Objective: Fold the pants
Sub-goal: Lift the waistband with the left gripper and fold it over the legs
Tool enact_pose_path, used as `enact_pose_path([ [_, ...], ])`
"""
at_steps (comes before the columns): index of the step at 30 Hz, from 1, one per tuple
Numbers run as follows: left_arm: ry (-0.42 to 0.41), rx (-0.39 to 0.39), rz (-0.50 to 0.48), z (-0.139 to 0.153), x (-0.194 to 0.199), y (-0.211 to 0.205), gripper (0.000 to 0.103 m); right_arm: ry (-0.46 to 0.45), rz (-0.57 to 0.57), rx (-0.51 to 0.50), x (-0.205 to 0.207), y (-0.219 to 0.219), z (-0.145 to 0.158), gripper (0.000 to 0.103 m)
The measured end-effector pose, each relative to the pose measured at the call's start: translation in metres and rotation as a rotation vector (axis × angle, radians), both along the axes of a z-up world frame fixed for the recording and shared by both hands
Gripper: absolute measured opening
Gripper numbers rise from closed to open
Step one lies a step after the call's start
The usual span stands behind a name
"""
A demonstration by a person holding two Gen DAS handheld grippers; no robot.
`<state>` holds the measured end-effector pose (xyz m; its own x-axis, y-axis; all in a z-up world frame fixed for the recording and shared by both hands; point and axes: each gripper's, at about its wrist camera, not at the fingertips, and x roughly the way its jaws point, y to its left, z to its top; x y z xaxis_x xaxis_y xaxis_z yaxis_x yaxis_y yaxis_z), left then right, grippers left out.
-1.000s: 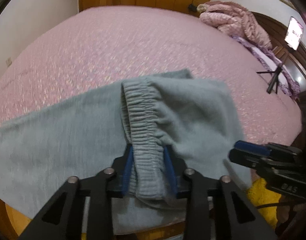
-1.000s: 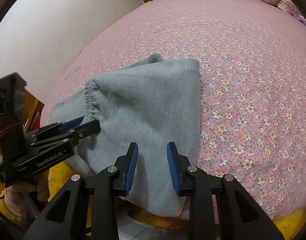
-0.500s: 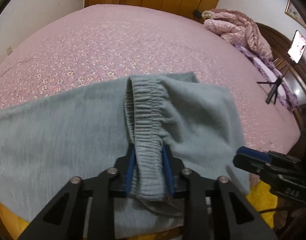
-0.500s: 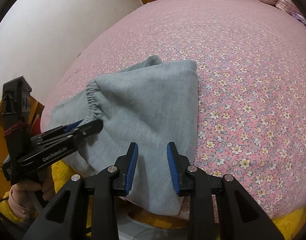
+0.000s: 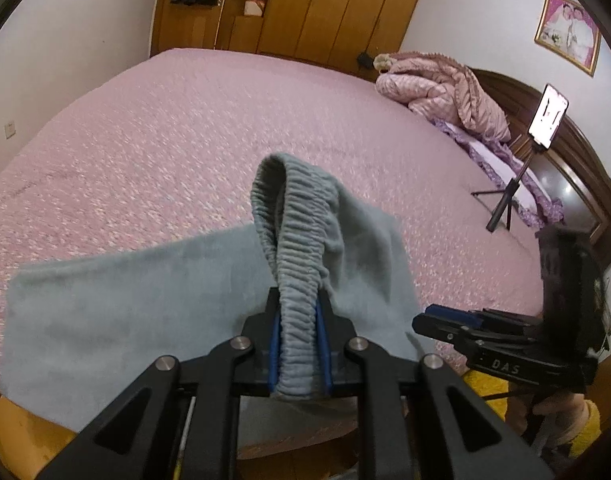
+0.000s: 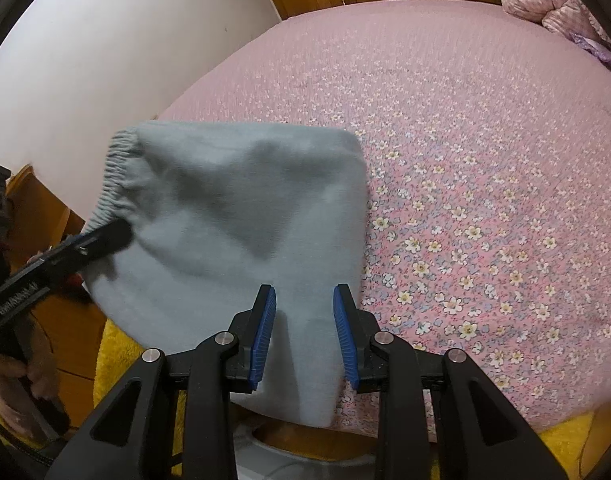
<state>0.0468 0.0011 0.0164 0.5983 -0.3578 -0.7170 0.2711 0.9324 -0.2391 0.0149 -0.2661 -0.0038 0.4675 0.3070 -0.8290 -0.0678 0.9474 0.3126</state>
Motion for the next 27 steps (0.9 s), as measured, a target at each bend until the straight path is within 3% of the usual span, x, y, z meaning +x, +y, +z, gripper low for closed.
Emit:
enact_pose_path([
  [7,-0.056,0.027,0.103,0.031,-0.012,0.053,0.015,-0.003,0.008,-0.015,-0.005,0.007,0.004,0.031],
  [12,-0.053,0.075,0.176,0.032,-0.012,0.091,0.015,0.003,0.032,-0.031,-0.005,0.016,0.003,0.031],
  [19,-0.017,0.078,0.293,0.019,-0.019,0.147,0.015,0.007,0.055,-0.057,0.002,0.023,0.002,0.031],
  [27,0.080,0.085,0.375,-0.021,-0.014,0.196,0.015,0.028,0.087,-0.080,0.012,0.038,-0.007,0.031],
])
